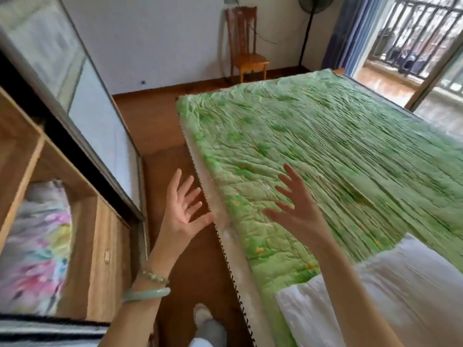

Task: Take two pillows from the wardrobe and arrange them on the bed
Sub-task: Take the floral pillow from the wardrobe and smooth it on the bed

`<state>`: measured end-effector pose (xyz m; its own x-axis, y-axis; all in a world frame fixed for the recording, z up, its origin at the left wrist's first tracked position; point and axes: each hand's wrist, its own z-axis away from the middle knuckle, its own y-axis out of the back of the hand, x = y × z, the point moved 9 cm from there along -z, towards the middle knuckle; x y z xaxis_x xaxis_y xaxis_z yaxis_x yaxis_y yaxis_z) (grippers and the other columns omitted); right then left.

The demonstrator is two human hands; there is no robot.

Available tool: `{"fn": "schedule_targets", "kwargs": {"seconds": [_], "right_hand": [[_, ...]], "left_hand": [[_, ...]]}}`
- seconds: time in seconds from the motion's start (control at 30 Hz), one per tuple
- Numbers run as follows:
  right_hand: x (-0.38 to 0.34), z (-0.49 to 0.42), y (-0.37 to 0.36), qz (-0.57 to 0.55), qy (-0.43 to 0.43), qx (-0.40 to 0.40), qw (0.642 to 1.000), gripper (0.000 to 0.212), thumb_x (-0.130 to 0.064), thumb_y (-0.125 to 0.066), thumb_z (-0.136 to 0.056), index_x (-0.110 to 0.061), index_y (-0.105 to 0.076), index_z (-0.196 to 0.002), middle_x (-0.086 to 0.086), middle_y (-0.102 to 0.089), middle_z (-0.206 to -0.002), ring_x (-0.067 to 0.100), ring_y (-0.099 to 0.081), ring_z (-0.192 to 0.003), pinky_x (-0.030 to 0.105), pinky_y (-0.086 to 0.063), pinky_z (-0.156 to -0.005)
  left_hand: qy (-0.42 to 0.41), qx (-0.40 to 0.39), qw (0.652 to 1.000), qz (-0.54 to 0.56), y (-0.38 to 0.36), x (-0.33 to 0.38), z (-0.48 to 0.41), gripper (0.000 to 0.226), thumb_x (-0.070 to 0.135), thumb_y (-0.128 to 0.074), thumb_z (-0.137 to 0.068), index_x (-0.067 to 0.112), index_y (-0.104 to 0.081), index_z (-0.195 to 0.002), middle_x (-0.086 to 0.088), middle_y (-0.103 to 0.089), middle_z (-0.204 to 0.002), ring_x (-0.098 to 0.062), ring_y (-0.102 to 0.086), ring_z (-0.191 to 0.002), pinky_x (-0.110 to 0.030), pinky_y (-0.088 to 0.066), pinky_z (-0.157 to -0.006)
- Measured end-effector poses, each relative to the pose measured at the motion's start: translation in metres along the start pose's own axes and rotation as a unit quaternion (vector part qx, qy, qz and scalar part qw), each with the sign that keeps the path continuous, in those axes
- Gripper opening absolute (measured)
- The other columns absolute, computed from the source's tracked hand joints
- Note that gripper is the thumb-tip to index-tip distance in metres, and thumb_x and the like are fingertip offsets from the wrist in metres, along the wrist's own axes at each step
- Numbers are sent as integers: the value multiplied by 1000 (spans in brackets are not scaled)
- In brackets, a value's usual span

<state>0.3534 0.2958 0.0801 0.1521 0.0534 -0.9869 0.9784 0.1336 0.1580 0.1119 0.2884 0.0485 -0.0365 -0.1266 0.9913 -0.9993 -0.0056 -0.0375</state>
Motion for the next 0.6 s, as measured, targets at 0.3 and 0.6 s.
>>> {"fn": "schedule_targets", "kwargs": {"seconds": [0.3,0.6], "right_hand": [[-10,-111,-182,0,18,-218,976,94,-3,-79,-73,-40,-27,-143,-8,-36,-148,5,-41,-130,33,-42,-104],[-15,-203,-296,29,41,-317,947,98,-5,-80,-72,-35,-24,-146,-3,-38,-146,8,-45,-128,36,-44,-103]], "left_hand": [[-6,209,977,-33,169,-7,-5,102,9,-77,-66,59,-26,-138,19,-40,-148,-4,-48,-132,-37,-37,-110],[20,325,944,-53,268,-29,-21,106,10,-83,-60,53,-30,-141,29,-50,-139,-6,-51,-129,-39,-35,-113]]}}
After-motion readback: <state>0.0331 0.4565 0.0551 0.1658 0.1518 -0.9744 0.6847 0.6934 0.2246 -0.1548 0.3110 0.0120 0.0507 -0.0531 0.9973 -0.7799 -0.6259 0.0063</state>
